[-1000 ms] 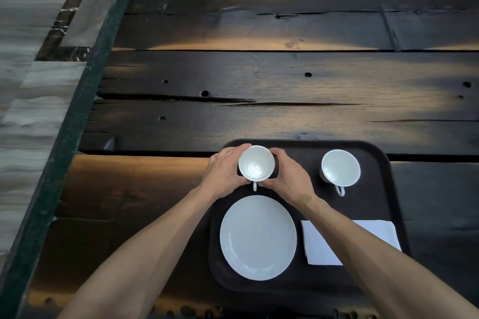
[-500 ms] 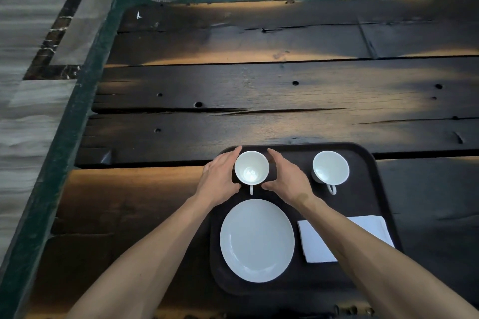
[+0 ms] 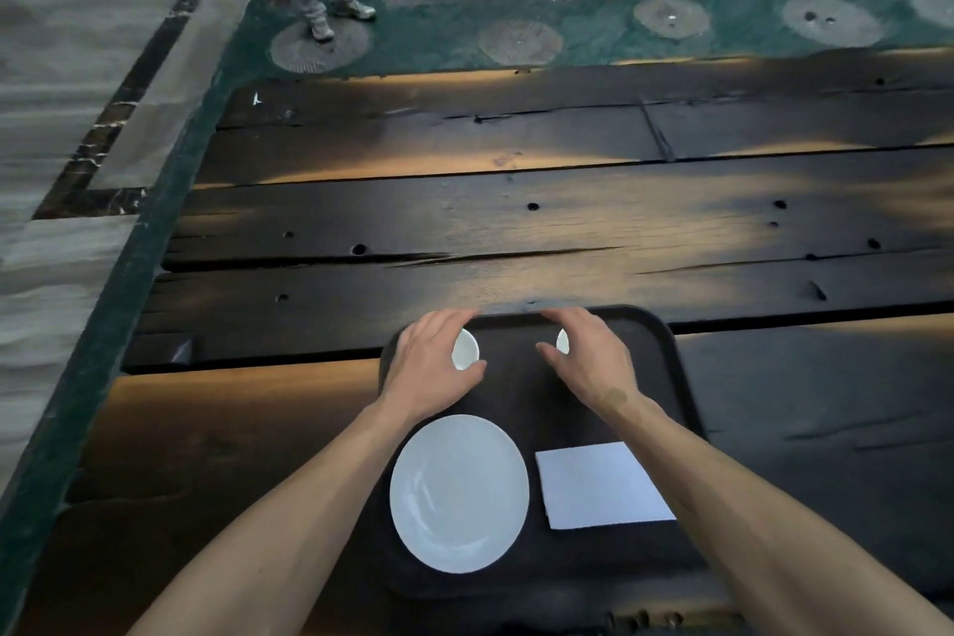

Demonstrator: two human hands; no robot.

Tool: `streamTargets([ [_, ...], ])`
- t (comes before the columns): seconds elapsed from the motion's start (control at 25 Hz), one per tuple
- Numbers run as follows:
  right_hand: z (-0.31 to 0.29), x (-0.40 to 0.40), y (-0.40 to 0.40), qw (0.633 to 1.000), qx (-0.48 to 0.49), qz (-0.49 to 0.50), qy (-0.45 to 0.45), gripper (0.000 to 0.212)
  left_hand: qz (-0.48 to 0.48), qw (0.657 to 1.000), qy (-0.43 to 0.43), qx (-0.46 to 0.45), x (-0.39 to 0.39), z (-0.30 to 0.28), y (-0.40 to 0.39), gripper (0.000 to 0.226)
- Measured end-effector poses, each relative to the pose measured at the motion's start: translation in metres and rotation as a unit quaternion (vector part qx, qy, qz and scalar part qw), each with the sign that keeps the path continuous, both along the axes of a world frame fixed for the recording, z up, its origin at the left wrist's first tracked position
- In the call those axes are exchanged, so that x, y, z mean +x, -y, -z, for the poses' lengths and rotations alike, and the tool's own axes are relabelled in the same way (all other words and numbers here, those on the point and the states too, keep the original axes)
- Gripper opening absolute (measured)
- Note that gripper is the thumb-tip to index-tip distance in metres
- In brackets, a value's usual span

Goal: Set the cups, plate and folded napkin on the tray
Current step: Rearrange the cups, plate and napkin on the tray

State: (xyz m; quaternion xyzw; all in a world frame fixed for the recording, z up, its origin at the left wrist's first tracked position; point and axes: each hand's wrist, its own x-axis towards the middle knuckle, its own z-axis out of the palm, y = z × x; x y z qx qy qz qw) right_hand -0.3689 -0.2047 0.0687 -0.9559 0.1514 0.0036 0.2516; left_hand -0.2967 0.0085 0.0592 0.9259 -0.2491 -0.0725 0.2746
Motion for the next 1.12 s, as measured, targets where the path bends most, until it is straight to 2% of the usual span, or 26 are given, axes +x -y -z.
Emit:
streamTargets([
  [0.24, 0.006, -0.031, 0.078, 1.000, 0.005, 0.015, 0.004, 0.043, 0.005, 1.000, -0.005, 0.025, -0.034, 0.003, 0.066, 0.068],
  [0.48, 0.016, -0.048, 0.130, 0.996, -0.011, -0.062, -0.058, 0.057, -0.039, 0.996, -0.058, 0.059, -0.058, 0.012, 0.105, 0.078],
  [0.88, 0.042, -0.025, 0.125, 0.985, -0.032, -0.124, -0.118, 0.088, -0.049, 0.988, -0.090, 0.119, -0.054, 0.035, 0.124, 0.092],
  [1.12, 0.046, -0.013, 0.119, 0.987, -0.005, -0.117, -0.110, 0.083, -0.022, 0.988, -0.091, 0.120, -0.040, 0.046, 0.134, 0.092],
])
